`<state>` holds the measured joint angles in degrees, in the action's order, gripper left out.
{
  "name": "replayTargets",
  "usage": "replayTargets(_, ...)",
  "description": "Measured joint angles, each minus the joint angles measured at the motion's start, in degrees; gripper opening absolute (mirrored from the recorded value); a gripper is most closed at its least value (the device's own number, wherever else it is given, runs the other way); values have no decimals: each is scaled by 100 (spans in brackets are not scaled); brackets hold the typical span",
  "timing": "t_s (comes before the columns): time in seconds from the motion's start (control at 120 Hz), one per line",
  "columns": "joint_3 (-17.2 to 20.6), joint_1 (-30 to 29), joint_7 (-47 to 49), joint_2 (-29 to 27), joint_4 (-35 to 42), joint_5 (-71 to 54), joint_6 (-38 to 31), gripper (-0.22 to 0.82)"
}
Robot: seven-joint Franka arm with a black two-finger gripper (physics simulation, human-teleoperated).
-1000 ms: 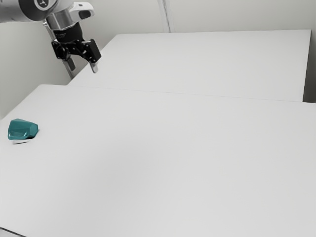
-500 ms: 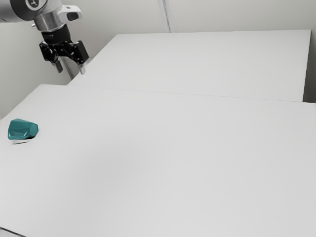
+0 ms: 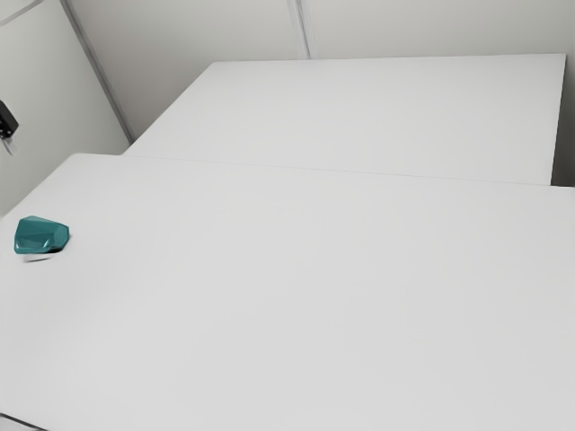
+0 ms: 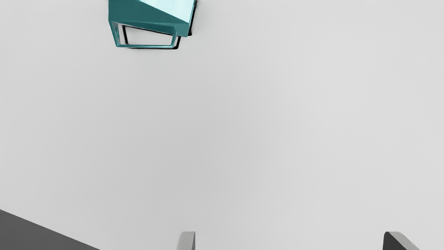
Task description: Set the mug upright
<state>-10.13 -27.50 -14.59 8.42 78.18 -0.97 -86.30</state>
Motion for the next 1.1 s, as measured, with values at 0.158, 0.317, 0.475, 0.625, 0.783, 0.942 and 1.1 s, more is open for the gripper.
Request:
replayTargets(0.158, -4, -927, -691, 503, -337, 566, -311, 59)
replayTargets(0.317, 23, -1628, -1563, 1447, -1185, 1588, -650, 59)
replayTargets(0.475, 401, -2268, -2474, 2265, -1932, 2480, -883, 59)
replayTargets(0.625, 536, -2655, -3319, 2691, -2156, 3163, -1036, 59)
replayTargets(0.783, 549, -3014, -4148, 3113, -2205, 3831, -1082, 59)
replayTargets(0.942, 553, -3206, -4823, 3412, -2208, 4137, -1086, 59)
replayTargets(1.1, 568, -3355, -5360, 3735, -2208, 4330, -1092, 59)
